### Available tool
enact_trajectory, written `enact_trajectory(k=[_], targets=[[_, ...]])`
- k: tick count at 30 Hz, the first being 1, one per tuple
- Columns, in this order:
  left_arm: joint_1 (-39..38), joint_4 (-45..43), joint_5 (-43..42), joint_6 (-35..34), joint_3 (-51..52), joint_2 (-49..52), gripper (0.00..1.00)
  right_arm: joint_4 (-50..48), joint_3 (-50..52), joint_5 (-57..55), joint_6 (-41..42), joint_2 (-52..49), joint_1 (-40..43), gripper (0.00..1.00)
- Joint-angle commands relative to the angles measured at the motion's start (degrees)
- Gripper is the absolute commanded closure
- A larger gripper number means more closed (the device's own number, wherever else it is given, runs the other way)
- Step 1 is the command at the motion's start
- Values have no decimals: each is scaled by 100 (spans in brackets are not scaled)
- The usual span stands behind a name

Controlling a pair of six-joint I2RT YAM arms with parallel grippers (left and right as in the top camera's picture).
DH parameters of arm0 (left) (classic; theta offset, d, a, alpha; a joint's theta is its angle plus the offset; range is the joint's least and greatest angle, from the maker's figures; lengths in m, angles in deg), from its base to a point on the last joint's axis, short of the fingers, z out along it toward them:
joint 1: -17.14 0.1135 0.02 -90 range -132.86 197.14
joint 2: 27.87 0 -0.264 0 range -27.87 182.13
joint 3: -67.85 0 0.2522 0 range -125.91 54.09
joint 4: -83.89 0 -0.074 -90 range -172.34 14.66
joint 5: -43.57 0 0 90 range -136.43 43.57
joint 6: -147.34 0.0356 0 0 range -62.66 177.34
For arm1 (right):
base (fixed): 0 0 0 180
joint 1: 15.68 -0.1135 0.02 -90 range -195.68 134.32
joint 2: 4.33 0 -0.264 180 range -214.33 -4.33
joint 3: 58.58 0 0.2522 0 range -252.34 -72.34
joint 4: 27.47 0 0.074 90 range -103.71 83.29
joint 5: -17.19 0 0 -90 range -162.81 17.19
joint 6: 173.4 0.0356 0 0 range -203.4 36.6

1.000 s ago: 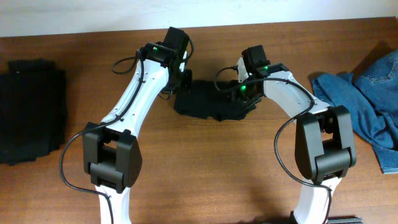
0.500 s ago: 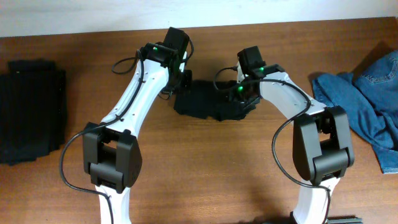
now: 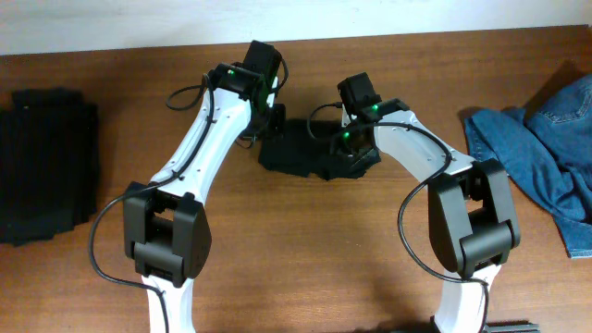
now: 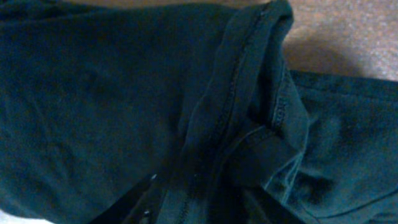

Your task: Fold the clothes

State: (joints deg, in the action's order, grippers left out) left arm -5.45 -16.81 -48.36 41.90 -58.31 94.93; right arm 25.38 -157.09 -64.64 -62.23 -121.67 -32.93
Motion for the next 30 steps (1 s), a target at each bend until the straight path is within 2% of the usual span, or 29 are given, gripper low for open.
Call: enact_trajectory(k=[1,13,14,19,30], targets=[[15,15,42,72,-101,4,81,-9,22,-120,79,48,-9,62],[15,13,44,74,-101,4,81,39,22,-308,81,-31,-9,68],[15,13,44,74,-101,4,81,44,22,-308,81,-33,-9,67],[15,13,44,74,-101,4,81,48,22,-350,83,-39,-9,50],[15,11,44,72,-101,4,81,37,22,-435,186,-280,-9,49]])
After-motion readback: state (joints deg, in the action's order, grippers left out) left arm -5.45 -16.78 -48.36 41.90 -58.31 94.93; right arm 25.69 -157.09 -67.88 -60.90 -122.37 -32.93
